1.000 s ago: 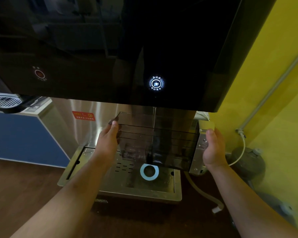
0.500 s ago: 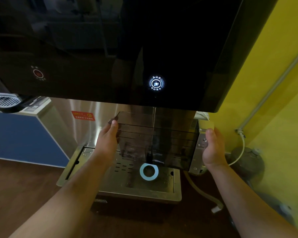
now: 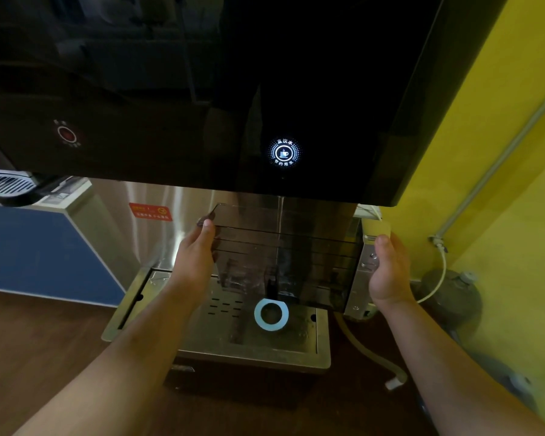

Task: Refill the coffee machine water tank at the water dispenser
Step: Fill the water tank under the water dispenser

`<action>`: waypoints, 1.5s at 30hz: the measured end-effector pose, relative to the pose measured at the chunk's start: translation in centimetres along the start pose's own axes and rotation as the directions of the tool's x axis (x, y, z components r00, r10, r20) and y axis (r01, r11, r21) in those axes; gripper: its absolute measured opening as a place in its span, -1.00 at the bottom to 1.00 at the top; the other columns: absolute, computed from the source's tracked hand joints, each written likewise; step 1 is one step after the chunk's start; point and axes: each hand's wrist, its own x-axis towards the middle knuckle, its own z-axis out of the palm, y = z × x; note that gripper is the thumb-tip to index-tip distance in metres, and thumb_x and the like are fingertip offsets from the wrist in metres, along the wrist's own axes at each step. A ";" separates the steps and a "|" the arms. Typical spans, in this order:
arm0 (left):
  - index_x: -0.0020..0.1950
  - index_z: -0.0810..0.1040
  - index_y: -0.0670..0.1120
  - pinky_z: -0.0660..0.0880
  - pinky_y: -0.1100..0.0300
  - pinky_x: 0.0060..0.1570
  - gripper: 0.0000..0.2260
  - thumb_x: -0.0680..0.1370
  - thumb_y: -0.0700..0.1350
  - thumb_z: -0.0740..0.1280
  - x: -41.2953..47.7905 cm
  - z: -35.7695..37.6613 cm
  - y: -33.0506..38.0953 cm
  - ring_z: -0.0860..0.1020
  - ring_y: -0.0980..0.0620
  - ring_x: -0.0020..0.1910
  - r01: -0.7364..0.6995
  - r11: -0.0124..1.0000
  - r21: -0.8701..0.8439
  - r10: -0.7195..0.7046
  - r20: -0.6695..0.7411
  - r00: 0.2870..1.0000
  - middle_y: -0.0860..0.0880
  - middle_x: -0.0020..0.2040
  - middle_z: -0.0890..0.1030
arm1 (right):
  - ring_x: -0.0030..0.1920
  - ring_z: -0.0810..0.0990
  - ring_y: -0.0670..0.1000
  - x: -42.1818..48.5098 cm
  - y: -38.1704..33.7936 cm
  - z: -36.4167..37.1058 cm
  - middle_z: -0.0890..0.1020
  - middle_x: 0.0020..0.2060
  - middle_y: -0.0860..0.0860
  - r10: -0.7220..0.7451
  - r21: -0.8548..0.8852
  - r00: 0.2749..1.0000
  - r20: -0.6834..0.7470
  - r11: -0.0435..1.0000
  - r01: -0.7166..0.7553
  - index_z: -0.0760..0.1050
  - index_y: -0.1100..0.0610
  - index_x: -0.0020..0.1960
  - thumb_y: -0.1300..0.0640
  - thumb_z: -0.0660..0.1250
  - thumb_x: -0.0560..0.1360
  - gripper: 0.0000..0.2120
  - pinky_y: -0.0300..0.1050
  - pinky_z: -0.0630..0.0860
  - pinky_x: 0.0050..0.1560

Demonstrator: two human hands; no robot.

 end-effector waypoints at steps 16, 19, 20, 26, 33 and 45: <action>-0.05 0.49 0.10 0.44 0.24 -0.10 -0.74 0.70 -0.05 0.05 -0.3 0.3 0.5 0.64 0.33 -0.31 -0.014 1.000 -0.011 0.014 0.017 1.000 0.24 -0.34 0.68 | -0.33 0.43 -0.14 0.2 0.2 0.1 0.50 -0.40 -0.22 -0.036 0.055 0.999 0.016 0.998 0.035 0.51 -0.18 -0.27 -0.04 0.13 0.49 -0.76 -0.25 0.38 -0.24; -0.06 0.49 0.09 0.44 0.25 -0.12 -0.75 0.70 -0.05 0.06 -0.3 0.3 0.6 0.64 0.32 -0.31 -0.014 1.000 -0.010 0.014 0.007 1.000 0.23 -0.35 0.68 | -0.29 0.46 -0.07 0.3 0.4 0.0 0.51 -0.37 -0.18 -0.028 0.043 1.000 0.005 0.999 0.028 0.52 -0.15 -0.24 -0.06 0.14 0.49 -0.78 -0.17 0.40 -0.20; -0.07 0.49 0.10 0.45 0.26 -0.12 -0.75 0.69 -0.04 0.06 -0.3 0.3 0.6 0.64 0.31 -0.30 -0.013 1.000 -0.004 0.013 0.000 1.000 0.21 -0.35 0.68 | -0.32 0.42 -0.10 0.3 0.4 0.0 0.49 -0.39 -0.20 -0.028 0.034 1.000 0.002 0.999 0.027 0.50 -0.17 -0.27 -0.07 0.13 0.49 -0.77 -0.20 0.38 -0.23; -0.06 0.52 0.13 0.46 0.26 -0.10 -0.74 0.69 -0.03 0.07 -0.3 0.3 0.7 0.61 0.23 -0.18 0.000 1.000 0.003 0.000 -0.018 1.000 0.12 -0.20 0.64 | -0.32 0.42 -0.07 0.2 0.6 0.1 0.49 -0.39 -0.17 -0.021 0.028 1.000 0.003 0.999 0.021 0.49 -0.10 -0.24 -0.08 0.15 0.48 -0.80 -0.15 0.37 -0.24; 0.03 0.54 0.03 0.46 0.26 -0.06 -0.73 0.69 -0.01 0.04 -0.1 -0.2 0.5 0.57 0.18 -0.07 0.041 0.999 0.015 -0.041 -0.019 0.999 0.07 -0.08 0.62 | -0.43 0.35 -0.18 0.1 -0.2 0.2 0.43 -0.48 -0.18 -0.028 0.029 0.998 0.050 0.999 0.027 0.41 -0.07 -0.30 -0.09 0.17 0.44 -0.81 -0.31 0.32 -0.36; -0.10 0.45 0.01 0.44 0.15 -0.06 -0.86 0.64 -0.07 0.19 -0.7 0.0 0.7 0.48 0.10 -0.18 -0.083 0.978 0.189 0.136 -0.288 0.948 -0.01 -0.17 0.49 | -0.46 0.34 -0.25 0.3 -0.5 0.1 0.43 -0.50 -0.25 -0.053 0.031 0.997 0.054 0.998 0.052 0.32 0.03 -0.28 -0.06 0.14 0.45 -0.79 -0.45 0.28 -0.38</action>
